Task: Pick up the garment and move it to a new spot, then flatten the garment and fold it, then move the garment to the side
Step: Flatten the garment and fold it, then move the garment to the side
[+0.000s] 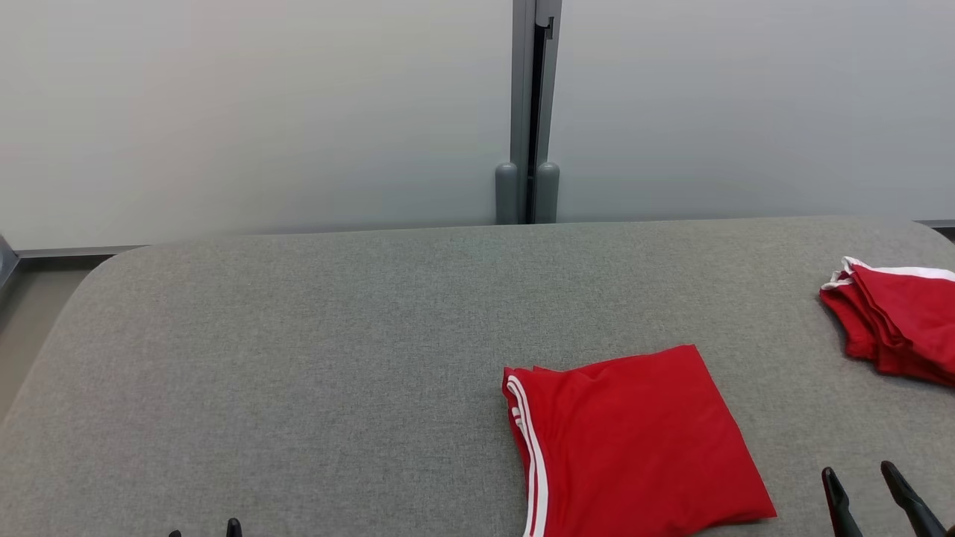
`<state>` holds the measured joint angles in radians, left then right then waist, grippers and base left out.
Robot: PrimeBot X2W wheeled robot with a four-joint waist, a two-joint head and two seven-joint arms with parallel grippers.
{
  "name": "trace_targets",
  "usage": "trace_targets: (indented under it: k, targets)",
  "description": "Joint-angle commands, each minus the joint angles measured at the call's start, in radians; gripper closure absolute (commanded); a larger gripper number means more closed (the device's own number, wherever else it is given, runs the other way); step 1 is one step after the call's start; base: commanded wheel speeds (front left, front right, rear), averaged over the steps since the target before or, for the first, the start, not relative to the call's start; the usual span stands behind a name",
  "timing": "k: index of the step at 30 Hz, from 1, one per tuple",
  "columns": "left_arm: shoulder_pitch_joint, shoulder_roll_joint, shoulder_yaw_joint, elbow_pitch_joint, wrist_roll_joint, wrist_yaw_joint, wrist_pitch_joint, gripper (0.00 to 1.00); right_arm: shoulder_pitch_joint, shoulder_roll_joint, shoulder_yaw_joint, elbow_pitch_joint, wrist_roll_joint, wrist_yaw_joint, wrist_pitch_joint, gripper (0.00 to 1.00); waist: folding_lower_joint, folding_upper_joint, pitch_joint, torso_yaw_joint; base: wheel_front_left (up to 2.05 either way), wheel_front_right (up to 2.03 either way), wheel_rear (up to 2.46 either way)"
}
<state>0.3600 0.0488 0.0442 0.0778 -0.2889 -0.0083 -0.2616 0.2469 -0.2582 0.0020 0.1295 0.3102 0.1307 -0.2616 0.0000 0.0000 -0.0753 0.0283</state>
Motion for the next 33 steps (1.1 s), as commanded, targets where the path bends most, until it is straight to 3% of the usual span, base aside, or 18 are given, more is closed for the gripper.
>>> trace_targets:
  k: [1, 15, 21, 33]
  targets:
    - [-0.009, 0.004, 0.004, -0.002, -0.002, -0.004, -0.004, 0.00, 0.006, 0.006, -0.004, -0.002, 0.000, 0.000, -0.004, 0.00, 0.0000, 0.0000, 0.001, -0.004, 0.00, 0.00, 0.00]
    - [-0.018, 0.004, -0.003, -0.002, -0.006, 0.003, -0.004, 0.00, -0.026, 0.016, 0.002, 0.007, -0.001, 0.000, -0.004, 0.00, 0.0000, 0.0000, 0.003, -0.003, 0.00, 0.00, 0.00]
    - [-0.028, 0.004, -0.004, -0.013, -0.008, 0.006, -0.004, 0.00, -0.105, -0.003, 0.040, 0.040, 0.059, 0.000, -0.004, 0.00, 0.0000, 0.0000, 0.028, -0.002, 0.00, 0.00, 0.00]
    - [-0.098, 0.004, -0.038, 0.001, -0.003, -0.017, -0.004, 0.00, -0.397, -0.123, 0.298, 0.258, 0.235, 0.000, 0.345, 0.00, 0.0000, 0.0000, 0.137, 0.045, 0.00, 0.00, 0.00]
